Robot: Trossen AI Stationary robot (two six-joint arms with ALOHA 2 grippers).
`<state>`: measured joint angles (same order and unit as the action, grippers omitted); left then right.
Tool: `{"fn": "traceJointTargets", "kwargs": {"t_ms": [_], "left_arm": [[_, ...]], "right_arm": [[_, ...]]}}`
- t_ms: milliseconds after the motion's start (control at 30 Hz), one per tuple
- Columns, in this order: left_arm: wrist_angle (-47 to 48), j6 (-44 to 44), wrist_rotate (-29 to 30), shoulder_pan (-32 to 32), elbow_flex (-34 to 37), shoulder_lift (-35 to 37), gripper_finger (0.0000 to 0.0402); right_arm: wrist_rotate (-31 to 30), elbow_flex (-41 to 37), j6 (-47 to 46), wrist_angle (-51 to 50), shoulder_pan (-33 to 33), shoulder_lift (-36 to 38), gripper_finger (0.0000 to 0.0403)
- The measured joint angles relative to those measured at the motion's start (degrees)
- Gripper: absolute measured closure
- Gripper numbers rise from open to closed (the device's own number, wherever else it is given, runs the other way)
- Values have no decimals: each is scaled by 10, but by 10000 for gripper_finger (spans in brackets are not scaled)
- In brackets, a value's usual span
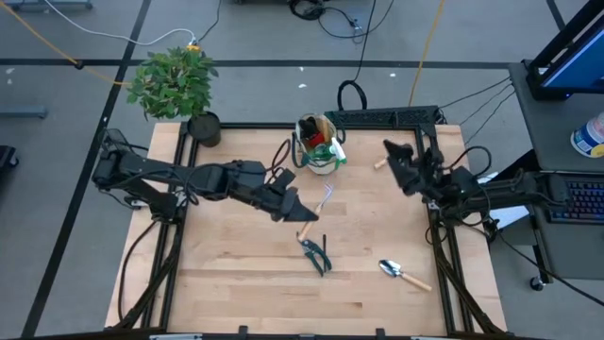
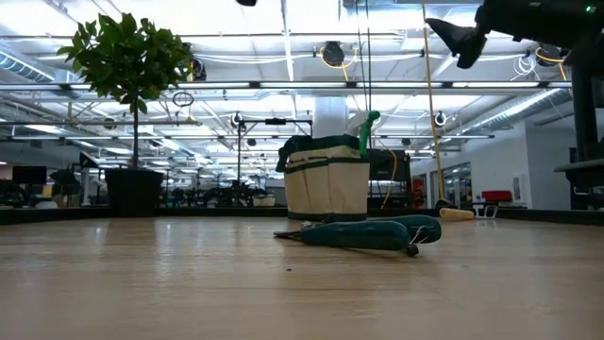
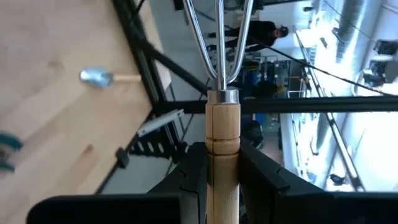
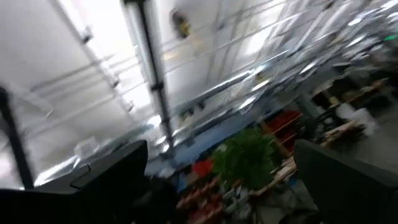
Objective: Pick & Place Garden tools in Gardening bag
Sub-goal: Put the left hand rake into the gardening bag
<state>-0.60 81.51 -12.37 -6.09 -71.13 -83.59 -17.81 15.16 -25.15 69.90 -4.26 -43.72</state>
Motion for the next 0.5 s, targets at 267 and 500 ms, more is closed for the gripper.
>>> {"fn": "traceJointTargets", "kwargs": {"t_ms": [267, 500], "left_arm": [[29, 79, -47, 13, 0, 1, 336], [29, 82, -69, 31, 0, 1, 336]], "right_arm": [[7, 92, 108, -254, 96, -21, 9], [-88, 235, 211, -533, 185, -84, 9]]}}
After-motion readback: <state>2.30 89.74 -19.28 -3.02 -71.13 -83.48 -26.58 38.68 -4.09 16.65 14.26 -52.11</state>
